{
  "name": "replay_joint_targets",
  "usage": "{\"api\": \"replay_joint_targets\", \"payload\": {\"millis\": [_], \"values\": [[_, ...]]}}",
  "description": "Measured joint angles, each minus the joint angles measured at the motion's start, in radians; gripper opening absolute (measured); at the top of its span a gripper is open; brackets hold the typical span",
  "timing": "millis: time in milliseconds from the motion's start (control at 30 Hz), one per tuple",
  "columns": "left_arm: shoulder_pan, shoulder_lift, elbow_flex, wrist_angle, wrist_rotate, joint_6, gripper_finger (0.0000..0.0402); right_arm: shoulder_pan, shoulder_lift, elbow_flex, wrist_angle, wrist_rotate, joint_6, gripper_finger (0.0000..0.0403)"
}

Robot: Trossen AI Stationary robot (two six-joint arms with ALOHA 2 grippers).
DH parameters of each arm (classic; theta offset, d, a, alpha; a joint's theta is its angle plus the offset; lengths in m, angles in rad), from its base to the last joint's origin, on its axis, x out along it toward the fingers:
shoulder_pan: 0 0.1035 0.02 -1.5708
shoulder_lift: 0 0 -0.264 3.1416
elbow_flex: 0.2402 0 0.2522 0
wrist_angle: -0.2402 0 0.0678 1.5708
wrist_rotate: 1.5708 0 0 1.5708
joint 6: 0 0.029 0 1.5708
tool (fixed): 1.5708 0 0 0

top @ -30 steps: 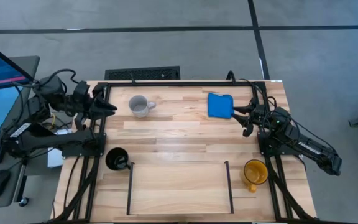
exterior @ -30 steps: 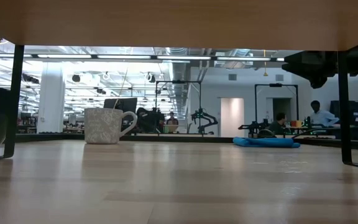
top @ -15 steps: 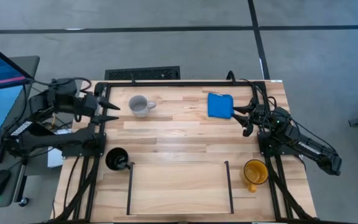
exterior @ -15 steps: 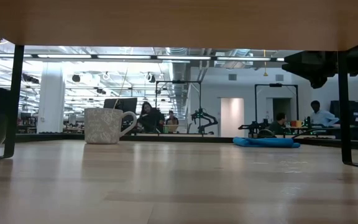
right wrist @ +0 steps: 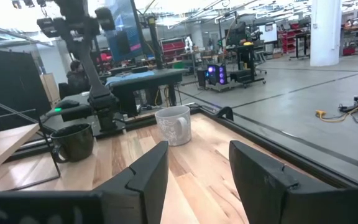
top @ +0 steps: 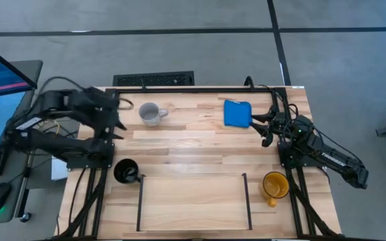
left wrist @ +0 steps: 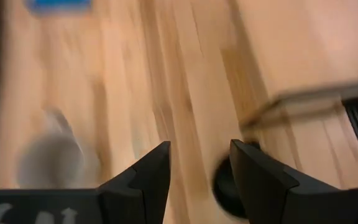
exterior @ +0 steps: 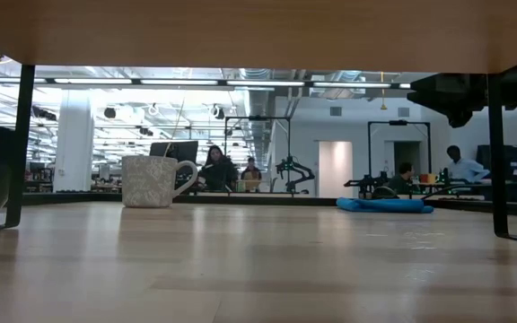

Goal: Stack small to large cups/mugs on shelf
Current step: Put the black mug on the shelf

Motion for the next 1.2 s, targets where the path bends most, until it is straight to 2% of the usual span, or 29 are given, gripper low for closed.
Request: {"api": "replay_joint_targets", "payload": {"millis": [133,467,700,900,1200], "values": [[-0.088,0.067,-0.006,-0.086,-0.044,-0.07,0.0158,0.0,0.0,0.0,0.0,0.0,0.0,0.0192],[-0.244,0.197,-0.043,-0.072,-0.062,-0.264,0.0158,0.0,0.0,0.0,-0.001,0.064,0.0,0.0193],[-0.267,0.298,-0.043,-0.073,-0.048,-0.409,0.0158,0.0,0.0,0.0,-0.005,0.074,0.0,0.0192],[-0.267,0.363,-0.044,-0.1,0.026,-0.42,0.0158,0.0,0.0,0.0,-0.006,0.074,0.0,0.0194],[-0.264,0.414,-0.045,-0.107,0.004,-0.427,0.0158,0.0,0.0,0.0,-0.01,0.074,0.0,0.0192]]}}
